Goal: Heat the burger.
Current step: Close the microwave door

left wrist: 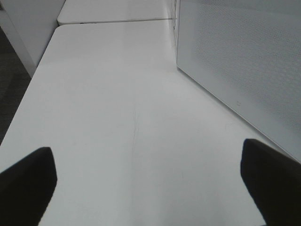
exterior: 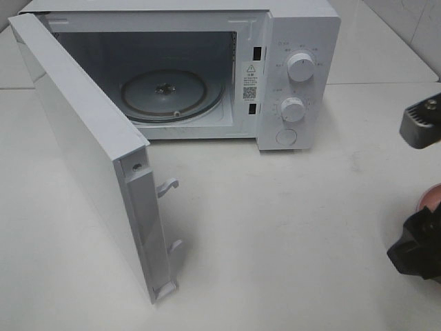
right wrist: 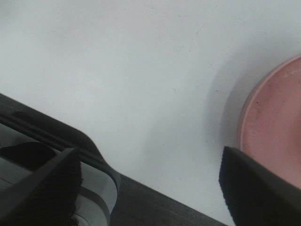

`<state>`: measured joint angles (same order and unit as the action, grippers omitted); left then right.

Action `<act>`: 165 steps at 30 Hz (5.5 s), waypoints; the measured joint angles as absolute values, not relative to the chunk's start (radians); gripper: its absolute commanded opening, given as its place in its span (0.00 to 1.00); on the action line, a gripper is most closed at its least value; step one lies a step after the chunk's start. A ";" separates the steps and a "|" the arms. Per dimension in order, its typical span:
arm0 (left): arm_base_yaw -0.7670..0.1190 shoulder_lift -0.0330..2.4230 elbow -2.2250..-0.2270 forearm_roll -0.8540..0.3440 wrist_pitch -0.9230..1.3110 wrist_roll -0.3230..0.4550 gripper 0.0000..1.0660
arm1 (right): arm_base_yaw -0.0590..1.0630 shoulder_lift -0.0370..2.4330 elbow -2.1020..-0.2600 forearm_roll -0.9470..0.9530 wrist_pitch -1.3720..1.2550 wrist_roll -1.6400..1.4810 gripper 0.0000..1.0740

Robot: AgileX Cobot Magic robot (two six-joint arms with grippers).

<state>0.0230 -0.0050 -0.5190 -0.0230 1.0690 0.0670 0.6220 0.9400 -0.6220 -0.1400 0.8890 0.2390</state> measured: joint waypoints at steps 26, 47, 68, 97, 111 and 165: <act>0.023 -0.005 -0.519 -0.023 1.069 0.067 0.94 | 0.476 0.313 -0.562 -0.116 1.014 0.150 0.71; 0.023 -0.005 -0.519 -0.023 1.069 0.067 0.94 | 0.148 -0.004 -0.496 -0.073 1.011 0.055 0.71; 0.023 -0.005 -0.519 -0.023 1.069 0.067 0.94 | 0.147 -0.004 -0.496 -0.070 1.011 0.055 0.71; 0.023 -0.005 -0.519 -0.023 1.069 0.067 0.94 | 0.147 -0.004 -0.496 -0.070 1.011 0.055 0.71; 0.023 0.086 -0.546 -0.043 0.989 0.067 0.86 | 0.147 -0.004 -0.496 -0.070 1.011 0.055 0.71; 0.023 1.180 -0.255 0.312 -0.662 -0.144 0.00 | 0.147 -0.004 -0.496 -0.070 1.011 0.055 0.71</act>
<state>0.0230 1.1800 -0.2550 0.3120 -0.6620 -0.1440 0.1470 -0.0040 -0.4960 -0.0700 1.0110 0.0550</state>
